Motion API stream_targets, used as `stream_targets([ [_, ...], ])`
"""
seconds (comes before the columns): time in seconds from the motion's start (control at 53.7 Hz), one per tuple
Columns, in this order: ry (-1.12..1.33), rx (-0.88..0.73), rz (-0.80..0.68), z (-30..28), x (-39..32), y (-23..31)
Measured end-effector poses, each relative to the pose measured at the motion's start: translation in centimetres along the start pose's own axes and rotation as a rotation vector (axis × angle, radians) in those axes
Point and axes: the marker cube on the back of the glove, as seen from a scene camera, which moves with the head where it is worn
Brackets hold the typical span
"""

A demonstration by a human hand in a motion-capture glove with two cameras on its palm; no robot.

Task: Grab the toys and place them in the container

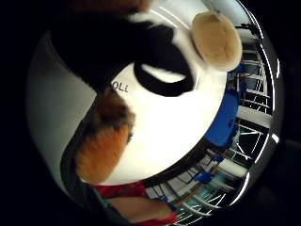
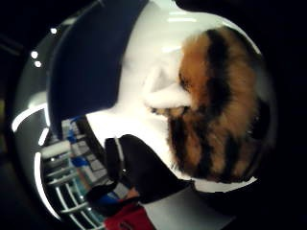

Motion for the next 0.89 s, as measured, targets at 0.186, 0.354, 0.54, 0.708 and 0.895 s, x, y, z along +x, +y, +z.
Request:
stream_targets([
  [0.186,0.045,-0.038,-0.014,0.6,0.1,0.1],
  [0.354,0.016,0.024,-0.023,0.7,-0.6,0.4],
  [0.54,0.003,0.098,-0.098,0.8,-1.9,0.6],
  [0.708,0.016,0.078,-0.137,-0.1,-2.2,0.2],
  [0.895,-0.057,0.101,-0.136,-4.1,-1.0,-0.3],
])
